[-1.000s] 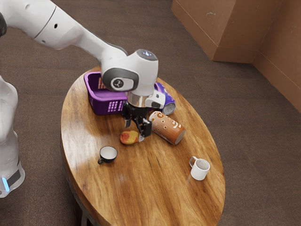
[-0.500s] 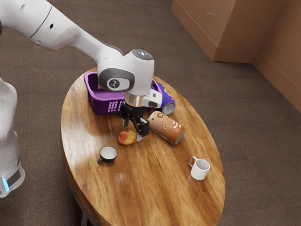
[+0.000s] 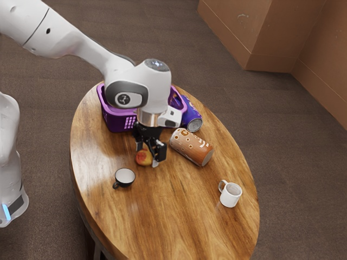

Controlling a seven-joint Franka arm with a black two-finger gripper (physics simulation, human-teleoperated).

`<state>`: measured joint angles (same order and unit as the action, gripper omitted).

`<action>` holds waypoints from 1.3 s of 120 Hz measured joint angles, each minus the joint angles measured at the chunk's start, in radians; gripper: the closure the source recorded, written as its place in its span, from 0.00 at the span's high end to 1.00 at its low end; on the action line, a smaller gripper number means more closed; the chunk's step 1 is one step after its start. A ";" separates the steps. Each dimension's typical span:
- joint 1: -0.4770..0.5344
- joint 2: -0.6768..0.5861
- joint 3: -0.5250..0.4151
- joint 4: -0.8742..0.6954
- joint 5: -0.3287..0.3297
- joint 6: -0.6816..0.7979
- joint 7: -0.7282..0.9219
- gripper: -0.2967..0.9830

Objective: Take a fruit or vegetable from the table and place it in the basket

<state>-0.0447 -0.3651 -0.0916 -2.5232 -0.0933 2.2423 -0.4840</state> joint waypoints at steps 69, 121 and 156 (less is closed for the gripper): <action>0.018 -0.030 -0.010 0.145 0.040 -0.016 -0.054 0.49; 0.367 0.000 0.020 0.374 0.097 -0.156 -0.076 0.50; 0.396 -0.001 0.055 0.386 0.091 -0.192 -0.058 0.70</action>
<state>0.3514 -0.3663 -0.0368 -2.1372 -0.0026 2.0506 -0.5424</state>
